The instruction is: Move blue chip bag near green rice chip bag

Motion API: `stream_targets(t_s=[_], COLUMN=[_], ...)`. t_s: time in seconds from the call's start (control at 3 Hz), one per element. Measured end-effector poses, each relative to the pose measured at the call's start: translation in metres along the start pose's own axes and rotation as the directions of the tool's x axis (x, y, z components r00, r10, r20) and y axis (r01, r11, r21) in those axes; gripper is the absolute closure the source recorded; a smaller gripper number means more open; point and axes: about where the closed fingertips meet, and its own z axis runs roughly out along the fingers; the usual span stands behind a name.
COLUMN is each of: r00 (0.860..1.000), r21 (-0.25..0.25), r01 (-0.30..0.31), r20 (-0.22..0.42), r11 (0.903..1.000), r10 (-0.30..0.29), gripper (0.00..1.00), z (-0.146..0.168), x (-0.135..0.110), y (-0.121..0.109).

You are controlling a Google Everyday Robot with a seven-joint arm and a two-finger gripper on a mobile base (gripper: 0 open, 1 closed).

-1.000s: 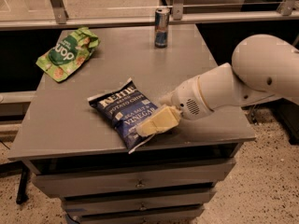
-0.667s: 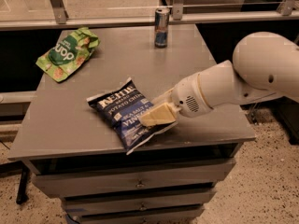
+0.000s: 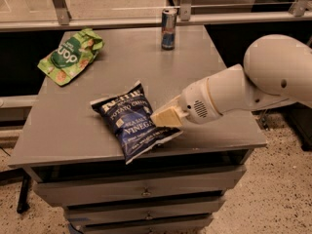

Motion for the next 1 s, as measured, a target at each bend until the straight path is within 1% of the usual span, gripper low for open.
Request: stream_targets(t_s=[0.33,0.67,1.0], r00=[1.0,1.0,1.0], r21=[0.004,0.028,0.075], r01=[-0.025,-0.028,-0.027], r20=[-0.008,-0.01,0.011], r11=[0.9997,0.9992,0.9968], r10=[0.025,0.028,0.027], gripper=[1.0,1.0,1.0], z=[0.001,-0.001,-0.004], x=[0.006,0.004,-0.012], y=[-0.002,-0.013,-0.035])
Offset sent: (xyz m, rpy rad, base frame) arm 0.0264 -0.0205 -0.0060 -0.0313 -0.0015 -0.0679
